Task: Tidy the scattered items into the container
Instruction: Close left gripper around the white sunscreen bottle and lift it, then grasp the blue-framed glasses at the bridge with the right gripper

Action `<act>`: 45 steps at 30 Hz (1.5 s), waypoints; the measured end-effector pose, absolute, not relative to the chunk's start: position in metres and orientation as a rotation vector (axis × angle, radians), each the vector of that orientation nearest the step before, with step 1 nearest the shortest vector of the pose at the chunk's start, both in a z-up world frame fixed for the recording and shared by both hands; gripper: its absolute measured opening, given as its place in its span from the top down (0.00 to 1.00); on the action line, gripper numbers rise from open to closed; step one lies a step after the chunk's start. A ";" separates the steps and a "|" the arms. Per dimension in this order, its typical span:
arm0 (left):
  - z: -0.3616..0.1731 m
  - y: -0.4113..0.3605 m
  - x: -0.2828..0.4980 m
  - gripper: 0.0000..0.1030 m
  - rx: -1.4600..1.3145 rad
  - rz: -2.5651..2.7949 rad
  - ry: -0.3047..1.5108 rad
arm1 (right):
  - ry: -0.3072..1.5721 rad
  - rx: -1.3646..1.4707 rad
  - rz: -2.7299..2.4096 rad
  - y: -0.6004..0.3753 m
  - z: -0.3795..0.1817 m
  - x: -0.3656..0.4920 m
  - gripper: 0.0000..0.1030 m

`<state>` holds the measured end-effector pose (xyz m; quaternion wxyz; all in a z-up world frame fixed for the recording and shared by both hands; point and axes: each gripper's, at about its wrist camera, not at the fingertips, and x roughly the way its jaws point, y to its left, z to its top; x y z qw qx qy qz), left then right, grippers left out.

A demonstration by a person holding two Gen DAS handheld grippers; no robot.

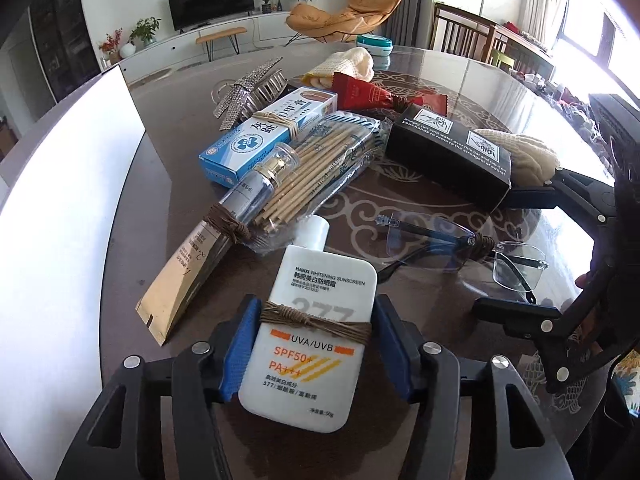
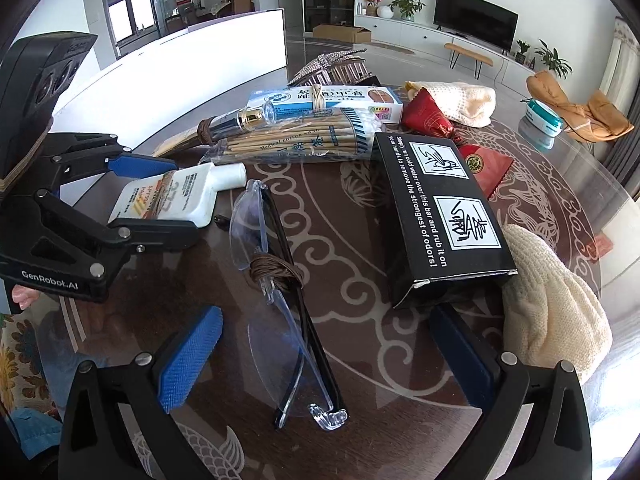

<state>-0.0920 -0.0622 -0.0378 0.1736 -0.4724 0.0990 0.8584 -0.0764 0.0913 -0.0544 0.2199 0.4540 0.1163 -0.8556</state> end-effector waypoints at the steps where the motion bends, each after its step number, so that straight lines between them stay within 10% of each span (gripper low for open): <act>1: -0.038 -0.063 -0.087 0.48 -1.343 2.448 0.278 | 0.316 1.259 -2.375 0.092 -0.054 -0.077 0.00; 9: -0.041 -0.073 -0.038 0.47 -1.334 2.577 0.192 | 0.238 1.261 -2.400 0.103 -0.053 -0.076 0.00; 16: -0.048 -0.079 -0.048 0.06 -1.374 2.643 0.147 | 0.319 1.268 -2.381 0.093 -0.054 -0.071 0.00; 30: -0.052 -0.085 -0.051 0.00 -1.353 2.668 0.125 | 0.397 1.220 -2.262 0.054 -0.055 -0.091 0.00; 45: -0.051 -0.083 -0.049 0.00 -1.351 2.678 0.124 | 0.365 1.116 -2.288 0.087 -0.047 -0.022 0.71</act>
